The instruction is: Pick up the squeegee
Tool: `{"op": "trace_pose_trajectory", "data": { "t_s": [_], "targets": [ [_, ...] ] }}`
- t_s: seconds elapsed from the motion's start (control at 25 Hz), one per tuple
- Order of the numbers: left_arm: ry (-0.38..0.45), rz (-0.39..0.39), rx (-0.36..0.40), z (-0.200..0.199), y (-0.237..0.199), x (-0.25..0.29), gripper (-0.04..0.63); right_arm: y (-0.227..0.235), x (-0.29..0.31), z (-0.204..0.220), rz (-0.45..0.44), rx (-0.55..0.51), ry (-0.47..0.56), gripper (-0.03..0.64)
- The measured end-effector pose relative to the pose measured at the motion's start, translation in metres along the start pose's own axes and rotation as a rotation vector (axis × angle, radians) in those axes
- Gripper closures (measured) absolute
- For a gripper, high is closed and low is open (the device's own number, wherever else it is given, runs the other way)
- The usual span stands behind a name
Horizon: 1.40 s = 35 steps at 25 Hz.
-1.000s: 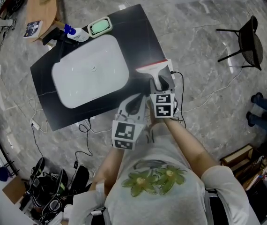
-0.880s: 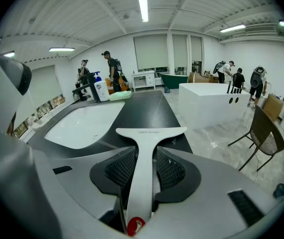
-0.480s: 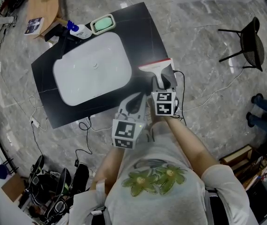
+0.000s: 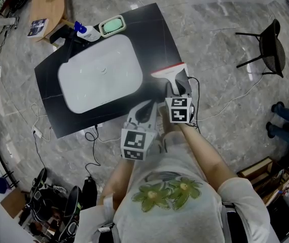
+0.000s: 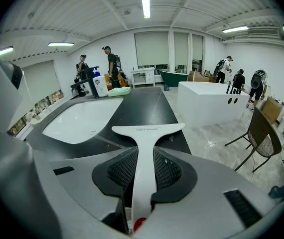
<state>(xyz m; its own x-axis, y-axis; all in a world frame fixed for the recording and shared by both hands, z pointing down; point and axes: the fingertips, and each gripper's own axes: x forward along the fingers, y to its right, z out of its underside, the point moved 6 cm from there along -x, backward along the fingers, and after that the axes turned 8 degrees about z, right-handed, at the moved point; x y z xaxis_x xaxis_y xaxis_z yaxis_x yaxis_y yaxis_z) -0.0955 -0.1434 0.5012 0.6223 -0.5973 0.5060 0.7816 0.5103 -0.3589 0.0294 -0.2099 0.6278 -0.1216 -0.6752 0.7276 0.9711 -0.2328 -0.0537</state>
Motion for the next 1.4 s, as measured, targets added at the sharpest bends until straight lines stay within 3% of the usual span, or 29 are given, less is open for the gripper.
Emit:
{"op": "trace_pose_trajectory", "data": {
  "t_s": [0.8, 1.4],
  "targets": [
    [0.044, -0.028, 0.053, -0.018, 0.0, -0.015, 0.586, 0.014, -0.025, -0.02, -0.047, 0.026, 0.041, 0.515],
    [0.072, -0.039, 0.073, -0.021, 0.009, -0.019, 0.586, 0.02, -0.059, -0.038, -0.069, 0.049, 0.138, 0.515]
  ]
}}
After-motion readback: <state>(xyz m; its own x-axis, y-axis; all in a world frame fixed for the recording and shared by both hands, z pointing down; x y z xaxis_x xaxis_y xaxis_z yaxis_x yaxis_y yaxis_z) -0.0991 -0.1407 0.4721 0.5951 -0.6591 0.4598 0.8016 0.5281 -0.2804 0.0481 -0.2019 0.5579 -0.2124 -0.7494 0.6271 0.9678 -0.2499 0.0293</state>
